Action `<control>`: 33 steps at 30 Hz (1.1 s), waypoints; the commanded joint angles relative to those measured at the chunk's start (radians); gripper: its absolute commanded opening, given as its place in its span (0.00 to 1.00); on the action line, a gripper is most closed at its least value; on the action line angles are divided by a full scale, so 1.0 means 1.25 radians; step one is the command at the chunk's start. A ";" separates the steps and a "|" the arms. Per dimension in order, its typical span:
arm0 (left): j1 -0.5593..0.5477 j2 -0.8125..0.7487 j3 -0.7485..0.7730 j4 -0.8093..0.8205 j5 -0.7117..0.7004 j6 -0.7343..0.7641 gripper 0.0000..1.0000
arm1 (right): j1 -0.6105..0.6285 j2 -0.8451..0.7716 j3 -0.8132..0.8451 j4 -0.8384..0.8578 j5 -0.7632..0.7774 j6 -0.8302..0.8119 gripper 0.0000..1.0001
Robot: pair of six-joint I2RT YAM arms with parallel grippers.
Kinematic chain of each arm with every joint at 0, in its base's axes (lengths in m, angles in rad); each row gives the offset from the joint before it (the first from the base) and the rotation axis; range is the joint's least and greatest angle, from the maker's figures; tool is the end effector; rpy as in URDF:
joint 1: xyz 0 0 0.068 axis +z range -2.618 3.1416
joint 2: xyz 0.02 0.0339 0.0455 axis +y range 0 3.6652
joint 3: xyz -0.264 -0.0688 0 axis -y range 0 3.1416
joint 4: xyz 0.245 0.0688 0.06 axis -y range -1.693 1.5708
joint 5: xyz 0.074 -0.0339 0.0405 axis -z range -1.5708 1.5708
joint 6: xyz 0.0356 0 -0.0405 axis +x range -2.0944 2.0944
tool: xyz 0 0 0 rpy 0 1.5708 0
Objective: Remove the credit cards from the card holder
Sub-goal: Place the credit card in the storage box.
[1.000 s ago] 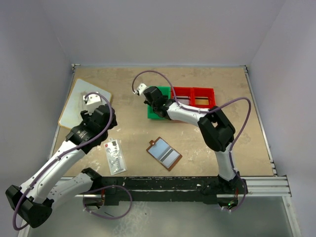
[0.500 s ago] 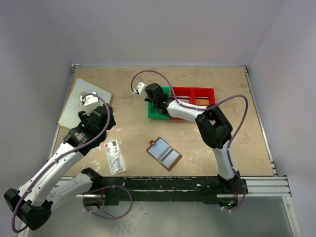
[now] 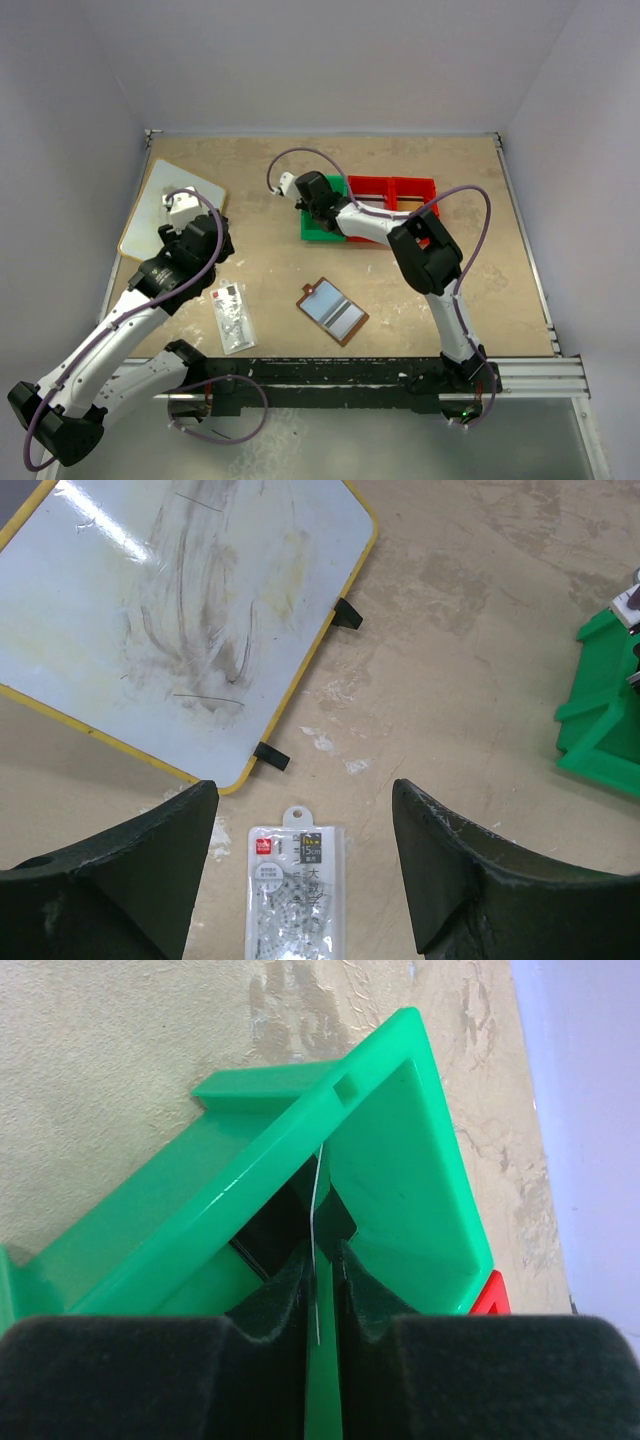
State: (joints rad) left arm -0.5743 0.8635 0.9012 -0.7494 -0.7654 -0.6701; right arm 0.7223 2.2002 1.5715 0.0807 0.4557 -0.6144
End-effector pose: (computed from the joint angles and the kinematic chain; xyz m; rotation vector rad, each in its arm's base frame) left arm 0.1532 -0.0697 0.3183 -0.4709 2.0090 0.1220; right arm 0.3850 0.3183 0.1761 -1.0695 1.7885 -0.4159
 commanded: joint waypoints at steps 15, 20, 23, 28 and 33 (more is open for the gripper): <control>0.003 0.005 -0.002 0.018 -0.004 -0.005 0.68 | -0.024 -0.045 -0.017 -0.026 -0.019 0.015 0.37; 0.004 0.007 -0.003 0.019 0.001 -0.003 0.67 | -0.024 -0.051 -0.021 -0.039 -0.017 0.027 0.40; 0.003 0.011 -0.002 0.020 0.004 -0.002 0.67 | -0.024 -0.049 -0.020 -0.040 -0.010 0.040 0.41; 0.004 0.013 -0.003 0.020 0.005 -0.001 0.66 | -0.024 -0.063 -0.027 -0.039 -0.029 0.063 0.43; 0.003 0.013 -0.003 0.021 0.007 -0.001 0.66 | -0.026 -0.067 -0.029 -0.013 -0.008 0.074 0.46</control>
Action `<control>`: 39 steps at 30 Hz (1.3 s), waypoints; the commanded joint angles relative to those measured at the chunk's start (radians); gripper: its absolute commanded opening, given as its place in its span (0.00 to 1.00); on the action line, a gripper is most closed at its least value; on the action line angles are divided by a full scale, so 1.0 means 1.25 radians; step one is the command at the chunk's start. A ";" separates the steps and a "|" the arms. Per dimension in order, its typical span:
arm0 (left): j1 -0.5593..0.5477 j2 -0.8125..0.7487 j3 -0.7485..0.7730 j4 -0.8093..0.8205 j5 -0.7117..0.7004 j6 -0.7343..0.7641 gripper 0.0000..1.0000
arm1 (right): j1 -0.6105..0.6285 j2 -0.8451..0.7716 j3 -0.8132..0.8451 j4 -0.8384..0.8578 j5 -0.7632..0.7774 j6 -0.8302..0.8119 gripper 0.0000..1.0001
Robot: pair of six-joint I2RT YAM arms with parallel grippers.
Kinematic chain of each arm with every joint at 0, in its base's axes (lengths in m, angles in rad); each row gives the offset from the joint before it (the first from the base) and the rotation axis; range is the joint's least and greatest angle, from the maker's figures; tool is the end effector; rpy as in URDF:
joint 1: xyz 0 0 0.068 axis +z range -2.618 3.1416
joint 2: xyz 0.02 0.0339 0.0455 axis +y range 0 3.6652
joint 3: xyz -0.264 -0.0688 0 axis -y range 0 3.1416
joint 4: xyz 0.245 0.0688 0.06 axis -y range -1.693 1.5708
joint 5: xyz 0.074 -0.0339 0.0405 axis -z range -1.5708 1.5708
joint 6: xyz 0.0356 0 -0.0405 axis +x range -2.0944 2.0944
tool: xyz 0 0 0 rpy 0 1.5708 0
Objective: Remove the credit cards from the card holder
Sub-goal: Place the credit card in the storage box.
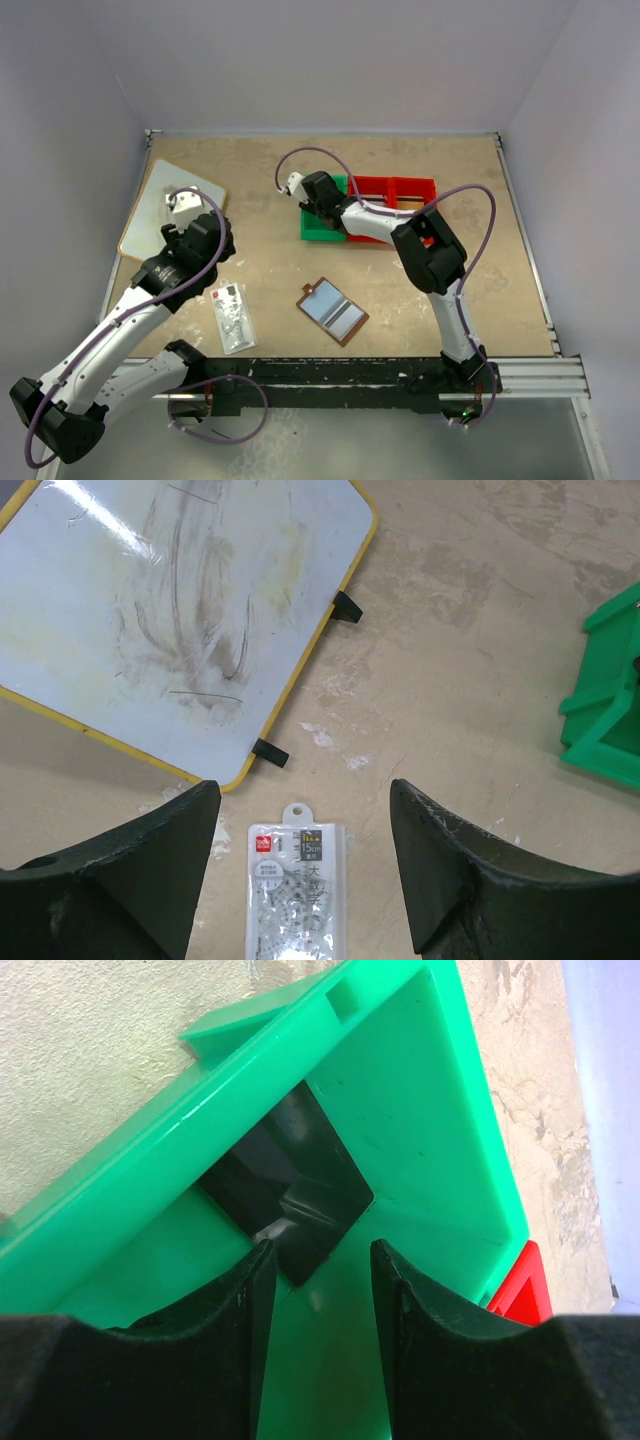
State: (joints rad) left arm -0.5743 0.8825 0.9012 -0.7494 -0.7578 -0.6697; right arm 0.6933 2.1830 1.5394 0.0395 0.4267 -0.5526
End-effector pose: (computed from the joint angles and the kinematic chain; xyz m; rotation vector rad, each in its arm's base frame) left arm 0.1564 -0.0721 0.3153 -0.4613 2.0277 0.1297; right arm 0.3873 0.3026 0.1701 -1.0431 1.8661 -0.3807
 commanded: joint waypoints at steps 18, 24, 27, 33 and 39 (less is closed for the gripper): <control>0.004 0.006 -0.003 0.022 0.005 0.002 0.66 | -0.002 -0.217 -0.047 0.047 -0.091 0.235 0.43; 0.004 0.003 -0.003 0.021 0.004 0.001 0.66 | -0.002 -0.183 -0.034 -0.037 -0.135 0.468 0.09; 0.004 0.005 -0.003 0.021 0.007 0.002 0.66 | -0.002 -0.171 -0.054 -0.039 -0.110 0.550 0.02; 0.003 0.004 -0.005 0.023 0.012 0.003 0.65 | -0.001 -0.118 -0.032 -0.058 -0.131 0.623 0.01; 0.004 0.005 -0.004 0.024 0.014 0.004 0.65 | -0.001 -0.041 0.032 -0.100 -0.106 0.661 0.00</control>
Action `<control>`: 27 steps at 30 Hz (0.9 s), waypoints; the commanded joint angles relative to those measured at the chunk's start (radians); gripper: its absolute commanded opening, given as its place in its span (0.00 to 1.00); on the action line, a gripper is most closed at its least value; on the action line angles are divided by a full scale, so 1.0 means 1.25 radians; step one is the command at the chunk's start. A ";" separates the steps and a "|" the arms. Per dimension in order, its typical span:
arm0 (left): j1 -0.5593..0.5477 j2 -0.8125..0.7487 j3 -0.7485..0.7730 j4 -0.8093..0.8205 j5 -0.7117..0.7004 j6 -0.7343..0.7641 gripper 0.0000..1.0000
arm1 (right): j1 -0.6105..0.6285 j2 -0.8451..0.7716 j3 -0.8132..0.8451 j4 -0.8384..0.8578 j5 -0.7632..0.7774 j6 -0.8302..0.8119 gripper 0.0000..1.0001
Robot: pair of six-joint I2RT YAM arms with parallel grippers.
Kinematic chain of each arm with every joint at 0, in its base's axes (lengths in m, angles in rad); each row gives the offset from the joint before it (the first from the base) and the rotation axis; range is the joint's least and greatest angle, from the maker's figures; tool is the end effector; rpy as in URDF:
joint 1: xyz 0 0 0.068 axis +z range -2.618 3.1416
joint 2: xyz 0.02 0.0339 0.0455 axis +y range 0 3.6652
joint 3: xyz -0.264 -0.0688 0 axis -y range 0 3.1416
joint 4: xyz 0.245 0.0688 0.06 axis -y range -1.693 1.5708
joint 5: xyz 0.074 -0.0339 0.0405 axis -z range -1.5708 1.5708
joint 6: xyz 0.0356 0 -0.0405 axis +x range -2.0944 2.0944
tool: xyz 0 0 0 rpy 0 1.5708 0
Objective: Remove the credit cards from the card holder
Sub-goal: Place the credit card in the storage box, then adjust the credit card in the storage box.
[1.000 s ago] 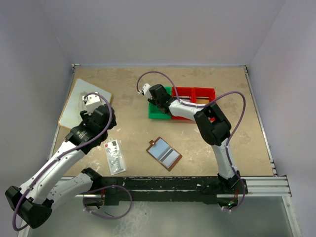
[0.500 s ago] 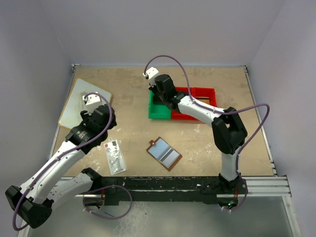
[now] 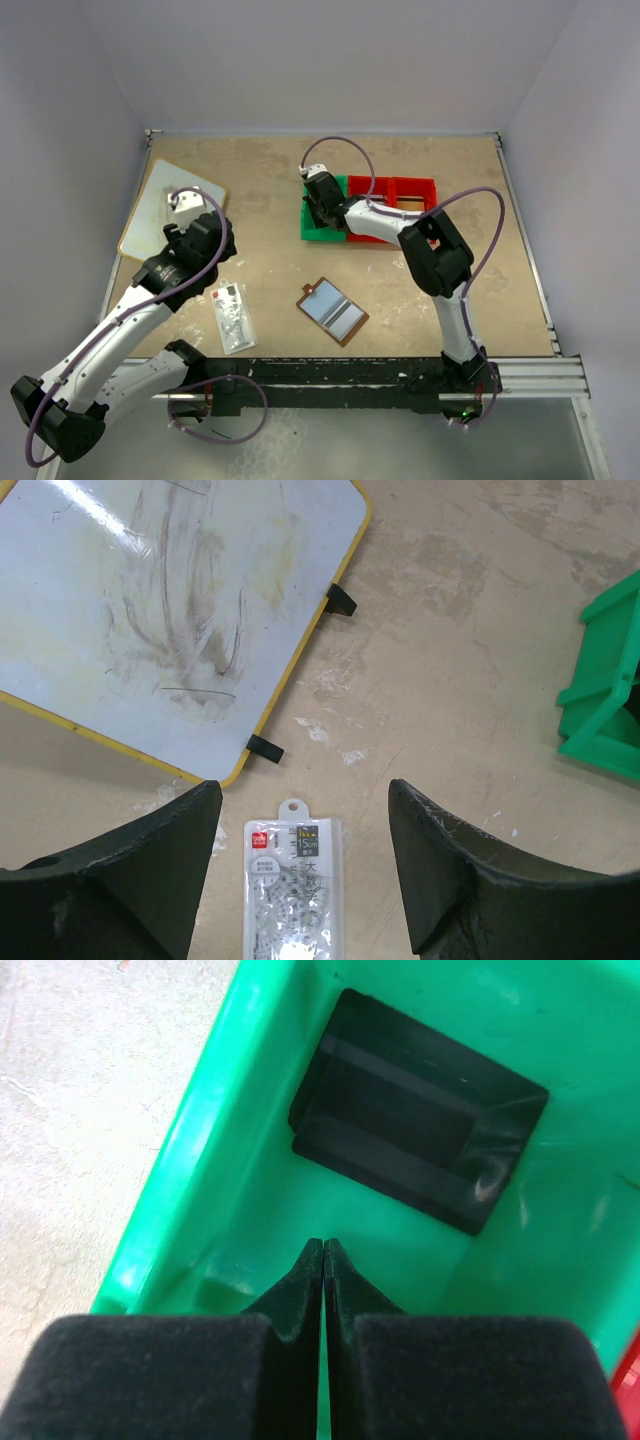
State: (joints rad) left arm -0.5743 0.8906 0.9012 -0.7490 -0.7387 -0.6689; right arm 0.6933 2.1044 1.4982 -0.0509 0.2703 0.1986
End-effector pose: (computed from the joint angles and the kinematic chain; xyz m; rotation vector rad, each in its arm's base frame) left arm 0.1578 -0.0736 0.3138 -0.4503 2.0449 0.1183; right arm 0.3719 0.2966 0.1844 -0.3965 2.1712 0.1967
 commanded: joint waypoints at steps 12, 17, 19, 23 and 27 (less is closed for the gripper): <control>0.004 -0.001 -0.004 0.024 -0.002 0.004 0.65 | -0.001 0.096 0.127 -0.071 0.100 0.116 0.01; 0.003 0.001 -0.004 0.024 -0.002 0.004 0.64 | -0.002 0.116 0.139 -0.076 0.119 0.109 0.02; 0.004 0.003 -0.005 0.024 -0.002 0.004 0.64 | -0.002 0.121 0.145 -0.080 0.143 0.111 0.02; 0.004 0.004 -0.004 0.024 -0.002 0.004 0.64 | -0.001 0.131 0.151 -0.076 0.189 0.127 0.02; 0.004 0.006 -0.005 0.024 -0.002 0.004 0.64 | -0.002 0.135 0.153 -0.068 0.193 0.122 0.03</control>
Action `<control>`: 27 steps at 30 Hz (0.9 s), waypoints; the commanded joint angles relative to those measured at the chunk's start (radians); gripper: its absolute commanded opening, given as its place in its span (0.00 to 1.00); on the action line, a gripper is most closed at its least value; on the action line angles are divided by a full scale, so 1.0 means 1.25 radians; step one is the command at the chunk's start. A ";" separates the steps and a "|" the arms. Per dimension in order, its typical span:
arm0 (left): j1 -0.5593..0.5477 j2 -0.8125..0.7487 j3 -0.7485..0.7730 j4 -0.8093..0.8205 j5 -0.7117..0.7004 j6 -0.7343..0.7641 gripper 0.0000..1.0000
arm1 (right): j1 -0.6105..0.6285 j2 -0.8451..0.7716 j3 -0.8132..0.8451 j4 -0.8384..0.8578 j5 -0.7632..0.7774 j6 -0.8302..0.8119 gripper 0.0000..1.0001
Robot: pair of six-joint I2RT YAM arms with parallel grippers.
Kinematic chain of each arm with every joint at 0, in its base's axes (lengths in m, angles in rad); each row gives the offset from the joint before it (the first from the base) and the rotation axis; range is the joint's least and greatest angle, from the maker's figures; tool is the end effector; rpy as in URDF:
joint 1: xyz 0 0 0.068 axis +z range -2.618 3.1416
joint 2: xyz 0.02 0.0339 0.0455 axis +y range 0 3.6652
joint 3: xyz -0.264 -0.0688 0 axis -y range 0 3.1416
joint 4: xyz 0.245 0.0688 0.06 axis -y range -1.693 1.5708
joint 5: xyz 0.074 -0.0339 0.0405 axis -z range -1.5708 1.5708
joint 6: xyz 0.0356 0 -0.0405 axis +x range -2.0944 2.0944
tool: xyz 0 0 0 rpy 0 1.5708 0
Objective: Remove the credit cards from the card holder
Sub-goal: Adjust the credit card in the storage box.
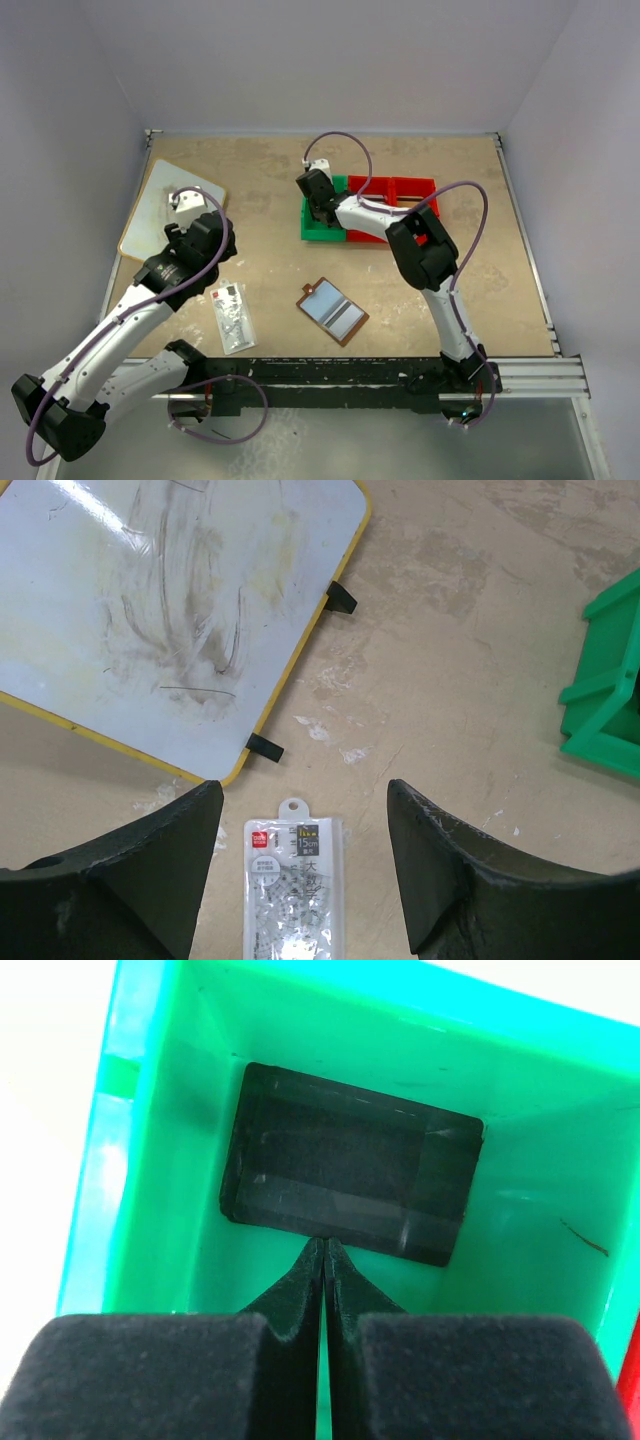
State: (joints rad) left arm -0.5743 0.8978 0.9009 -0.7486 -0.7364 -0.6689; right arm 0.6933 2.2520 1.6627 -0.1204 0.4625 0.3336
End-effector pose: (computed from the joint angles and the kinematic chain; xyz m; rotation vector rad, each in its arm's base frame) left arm 0.1591 -0.0745 0.3126 -0.4472 2.0515 0.1215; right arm 0.3975 0.3096 0.1633 -0.1581 2.1880 0.0447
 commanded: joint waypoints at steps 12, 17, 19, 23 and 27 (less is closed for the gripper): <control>0.004 0.003 -0.005 0.022 -0.004 0.004 0.64 | -0.002 0.033 0.034 -0.003 0.078 0.003 0.08; 0.004 0.008 -0.005 0.021 -0.002 0.004 0.64 | -0.002 0.022 0.024 0.000 0.075 0.014 0.08; 0.004 0.007 -0.004 0.022 -0.002 0.004 0.64 | -0.002 0.001 0.004 0.022 0.054 0.005 0.09; 0.004 0.006 -0.006 0.022 -0.004 0.004 0.64 | -0.002 -0.063 -0.025 0.056 0.011 -0.021 0.18; 0.004 0.009 -0.005 0.022 -0.004 0.004 0.64 | -0.002 -0.142 -0.058 0.092 -0.027 -0.035 0.26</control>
State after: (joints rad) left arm -0.5743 0.9092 0.9009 -0.7486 -0.7364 -0.6689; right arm 0.6933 2.2230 1.6180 -0.0742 0.4763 0.3172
